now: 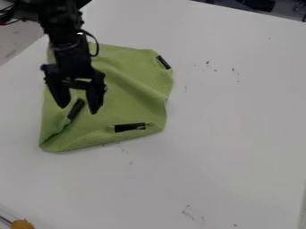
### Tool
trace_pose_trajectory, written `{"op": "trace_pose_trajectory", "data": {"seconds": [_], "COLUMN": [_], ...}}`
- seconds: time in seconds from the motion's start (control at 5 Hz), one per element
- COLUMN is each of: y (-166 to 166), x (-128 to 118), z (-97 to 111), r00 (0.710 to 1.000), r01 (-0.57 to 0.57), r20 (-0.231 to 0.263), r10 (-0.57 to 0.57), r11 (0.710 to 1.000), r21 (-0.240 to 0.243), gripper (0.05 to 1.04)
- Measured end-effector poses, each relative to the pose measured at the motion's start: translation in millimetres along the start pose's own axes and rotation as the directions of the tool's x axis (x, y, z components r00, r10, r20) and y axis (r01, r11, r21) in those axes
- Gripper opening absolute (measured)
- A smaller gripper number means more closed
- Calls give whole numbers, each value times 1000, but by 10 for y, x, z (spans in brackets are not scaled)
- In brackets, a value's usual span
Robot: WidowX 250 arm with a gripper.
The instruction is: Unfold the cloth from the left
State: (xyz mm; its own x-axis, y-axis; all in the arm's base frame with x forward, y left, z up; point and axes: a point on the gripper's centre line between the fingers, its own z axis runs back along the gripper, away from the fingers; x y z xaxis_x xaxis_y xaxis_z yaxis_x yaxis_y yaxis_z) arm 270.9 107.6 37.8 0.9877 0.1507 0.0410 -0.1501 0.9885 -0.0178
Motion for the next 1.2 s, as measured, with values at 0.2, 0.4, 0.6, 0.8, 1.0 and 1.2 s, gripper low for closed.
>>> {"op": "trace_pose_trajectory", "data": {"seconds": [0.2,0.4,0.6,0.8,1.0,1.2], "y": [56,112,142,184,221,257], "x": [-13,-39,-42,-32,-5,50], "z": [-13,-70,-111,-176,-245,-305], "r00": [1000,1000,1000,999,999,999], "r01": [4,3,6,6,14,29], "r20": [10,-6,-20,-33,-40,-40], "r10": [-4,-3,-7,-7,-16,-31], "r11": [1000,1000,1000,999,999,997], "r21": [-5,-12,-21,-37,-52,-65], "gripper": [993,944,859,784,699,576]}}
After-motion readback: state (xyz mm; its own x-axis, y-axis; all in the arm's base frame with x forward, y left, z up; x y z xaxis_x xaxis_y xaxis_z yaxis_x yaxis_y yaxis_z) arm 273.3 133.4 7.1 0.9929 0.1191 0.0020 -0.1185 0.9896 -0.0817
